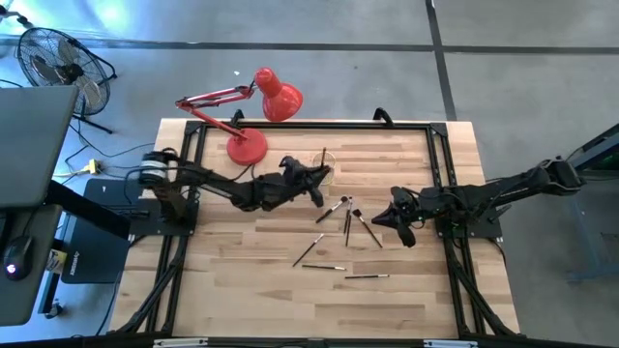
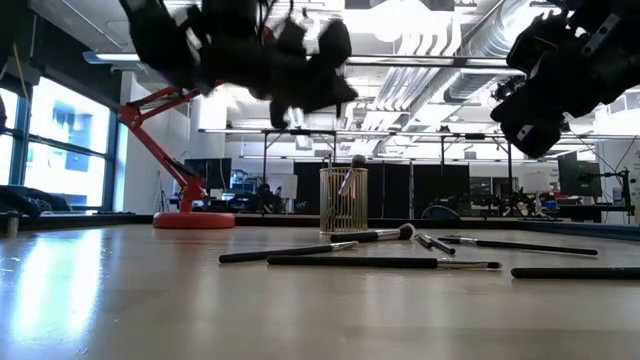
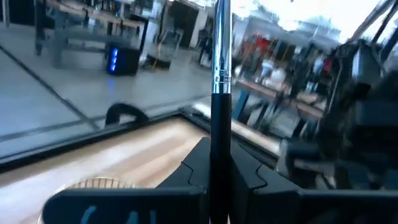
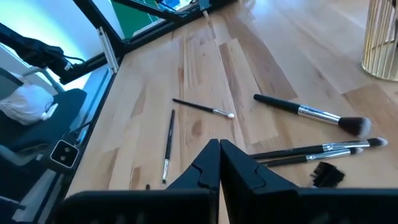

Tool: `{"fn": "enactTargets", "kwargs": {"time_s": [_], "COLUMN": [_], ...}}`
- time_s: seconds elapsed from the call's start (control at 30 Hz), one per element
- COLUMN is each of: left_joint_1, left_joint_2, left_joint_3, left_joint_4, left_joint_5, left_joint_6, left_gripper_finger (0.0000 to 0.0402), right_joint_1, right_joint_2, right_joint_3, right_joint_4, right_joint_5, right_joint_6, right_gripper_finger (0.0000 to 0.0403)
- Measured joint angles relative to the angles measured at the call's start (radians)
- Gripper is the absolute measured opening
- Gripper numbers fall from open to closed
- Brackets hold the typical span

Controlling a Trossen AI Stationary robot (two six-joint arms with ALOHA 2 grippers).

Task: Put items in baskets/containers
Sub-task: Put the makeup brush into the wire bin

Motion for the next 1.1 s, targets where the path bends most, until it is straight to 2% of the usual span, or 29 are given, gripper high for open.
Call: {"fn": "enactTargets", "kwargs": {"time_s": [0.1, 0.2, 0.3, 0.53, 0.67, 0.8, 1.1], "left_joint_1": [0.041, 0.093, 0.150, 0.242, 0.255, 0.252, 0.252], "left_joint_2": [0.080, 0.127, 0.137, 0.183, 0.206, 0.195, 0.200], "left_joint_3": [-0.009, -0.005, -0.001, 0.067, 0.071, 0.079, 0.075], "left_joint_4": [0.134, 0.286, 0.275, 0.218, 0.137, 0.144, 0.090], "left_joint_5": [0.003, 0.069, 0.173, 0.327, 0.348, 0.360, 0.359], "left_joint_6": [0.046, 0.079, 0.057, 0.043, 0.028, 0.053, 0.064], "left_gripper_finger": [0.0014, 0.0014, 0.0014, 0.0014, 0.0016, 0.0028, 0.0038], "right_joint_1": [-0.003, -0.003, -0.003, -0.003, -0.003, -0.004, -0.035], "right_joint_2": [0.000, 0.000, -0.001, -0.002, -0.002, -0.002, -0.002], "right_joint_3": [0.000, 0.000, 0.000, 0.000, 0.000, 0.000, 0.000], "right_joint_4": [0.006, 0.021, 0.038, 0.042, 0.042, 0.042, 0.042], "right_joint_5": [0.009, 0.010, 0.048, 0.177, 0.226, 0.258, 0.244], "right_joint_6": [0.004, 0.007, 0.007, 0.026, 0.034, 0.049, 0.052], "right_gripper_finger": [0.0002, 0.0004, 0.0002, 0.0004, 0.0001, 0.0003, 0.0003]}}
